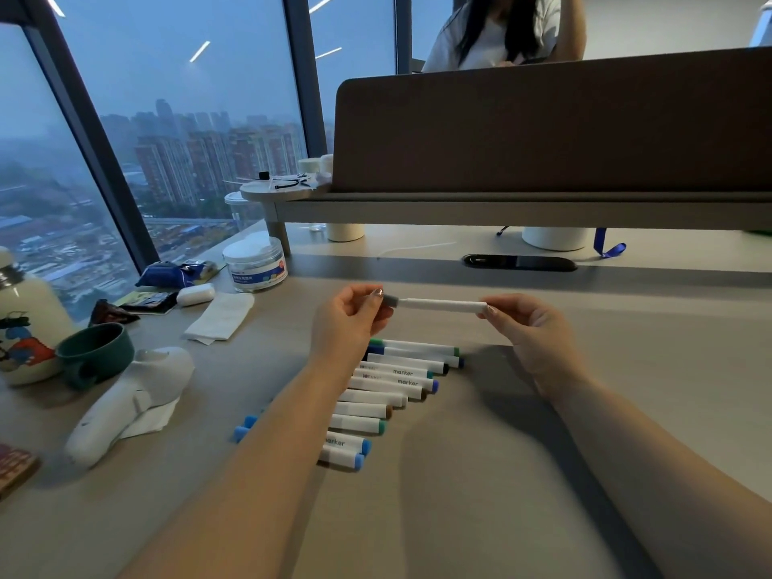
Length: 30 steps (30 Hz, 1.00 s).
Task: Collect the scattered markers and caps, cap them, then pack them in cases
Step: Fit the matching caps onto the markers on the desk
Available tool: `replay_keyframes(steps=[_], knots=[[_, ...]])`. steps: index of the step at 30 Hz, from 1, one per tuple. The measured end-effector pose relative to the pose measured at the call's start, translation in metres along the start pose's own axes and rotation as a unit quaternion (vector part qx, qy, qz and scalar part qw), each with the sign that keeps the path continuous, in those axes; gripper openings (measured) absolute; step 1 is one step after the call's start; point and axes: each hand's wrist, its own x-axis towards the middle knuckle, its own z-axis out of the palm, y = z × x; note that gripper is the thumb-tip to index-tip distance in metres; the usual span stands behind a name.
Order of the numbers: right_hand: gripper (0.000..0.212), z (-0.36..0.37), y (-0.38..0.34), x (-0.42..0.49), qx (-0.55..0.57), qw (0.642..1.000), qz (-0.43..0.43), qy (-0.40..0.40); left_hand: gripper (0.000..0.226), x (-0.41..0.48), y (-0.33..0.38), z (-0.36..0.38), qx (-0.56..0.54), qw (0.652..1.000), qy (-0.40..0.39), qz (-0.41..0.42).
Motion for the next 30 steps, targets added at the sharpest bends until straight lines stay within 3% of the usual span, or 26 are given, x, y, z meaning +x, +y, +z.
replay_keyframes(steps=[5,12,18,22,26,30], knots=[[0.01,0.005,0.003,-0.002,-0.058,0.998,-0.037,-0.012,0.02,0.003,-0.002,-0.004,0.113,0.99,0.051,0.061],[0.017,0.014,0.005,-0.004,-0.116,0.99,-0.072,-0.034,0.022,0.007,-0.003,-0.008,0.098,0.991,0.081,0.04],[0.01,0.012,0.004,-0.002,-0.122,0.989,-0.081,-0.017,0.025,0.005,-0.009,-0.002,0.103,0.992,0.076,0.018],[0.007,0.005,0.012,0.005,-0.161,0.985,-0.067,0.0,0.028,0.005,-0.008,-0.002,0.146,0.987,0.056,0.046],[0.009,0.005,0.027,0.015,-0.28,0.959,-0.04,0.006,0.039,0.011,-0.011,-0.01,0.218,0.971,0.06,0.074],[0.008,0.008,0.03,0.016,-0.418,0.908,-0.018,-0.024,0.034,0.015,-0.013,-0.012,0.223,0.968,0.095,0.071]])
